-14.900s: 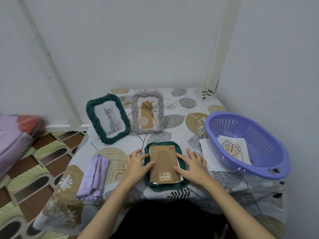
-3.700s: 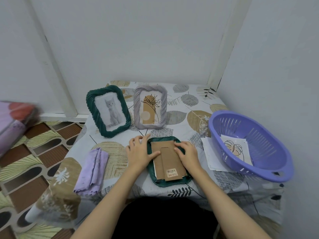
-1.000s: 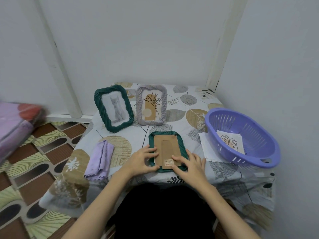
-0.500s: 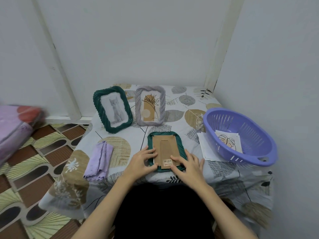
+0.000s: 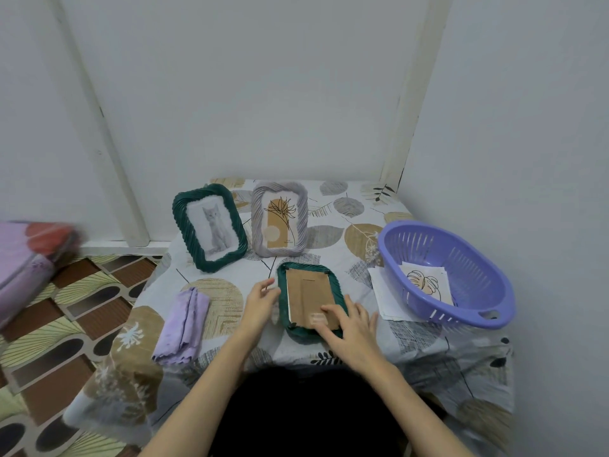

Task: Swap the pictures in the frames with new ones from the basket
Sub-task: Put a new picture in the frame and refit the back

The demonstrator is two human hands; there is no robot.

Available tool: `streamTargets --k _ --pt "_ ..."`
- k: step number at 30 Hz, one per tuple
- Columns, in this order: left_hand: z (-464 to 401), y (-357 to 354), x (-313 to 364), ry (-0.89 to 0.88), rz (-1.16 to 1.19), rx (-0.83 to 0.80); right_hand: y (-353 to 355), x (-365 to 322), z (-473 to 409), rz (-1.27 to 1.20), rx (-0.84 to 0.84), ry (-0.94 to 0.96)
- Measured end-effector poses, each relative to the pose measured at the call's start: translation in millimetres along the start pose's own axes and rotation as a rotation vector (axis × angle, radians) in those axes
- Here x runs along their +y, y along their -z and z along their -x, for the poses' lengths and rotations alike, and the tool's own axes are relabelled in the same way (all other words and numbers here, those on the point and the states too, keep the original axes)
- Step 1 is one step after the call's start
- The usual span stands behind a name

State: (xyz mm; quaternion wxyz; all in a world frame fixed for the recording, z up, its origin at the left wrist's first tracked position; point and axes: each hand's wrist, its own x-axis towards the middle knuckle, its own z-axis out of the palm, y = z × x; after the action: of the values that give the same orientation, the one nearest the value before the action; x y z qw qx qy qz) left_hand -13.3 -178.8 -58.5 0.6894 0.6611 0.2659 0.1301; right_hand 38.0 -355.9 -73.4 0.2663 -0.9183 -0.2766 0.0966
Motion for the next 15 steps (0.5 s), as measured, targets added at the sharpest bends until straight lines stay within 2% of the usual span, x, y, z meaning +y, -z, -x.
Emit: streamTargets --k 3,5,7,10,12,15 --pt "-3 1 15 0.099 0.435 -0.061 6 -15 5 0.068 0.141 0.230" --pt "-3 0 22 0.125 0.538 -0.136 7 -23 6 0.147 0.258 0.415" --pt "-1 -2 25 0.122 0.593 -0.193 11 -25 1 0.190 0.388 0.500" --pt "0 -3 17 0.117 0.531 -0.164 25 -26 -4 0.067 0.504 0.446" --pt "0 -4 7 0.131 0.368 -0.127 36 -25 -5 -0.193 0.533 0.331" --pt "7 -9 -3 0.153 0.287 -0.223 40 -27 -5 -0.670 0.529 0.120"
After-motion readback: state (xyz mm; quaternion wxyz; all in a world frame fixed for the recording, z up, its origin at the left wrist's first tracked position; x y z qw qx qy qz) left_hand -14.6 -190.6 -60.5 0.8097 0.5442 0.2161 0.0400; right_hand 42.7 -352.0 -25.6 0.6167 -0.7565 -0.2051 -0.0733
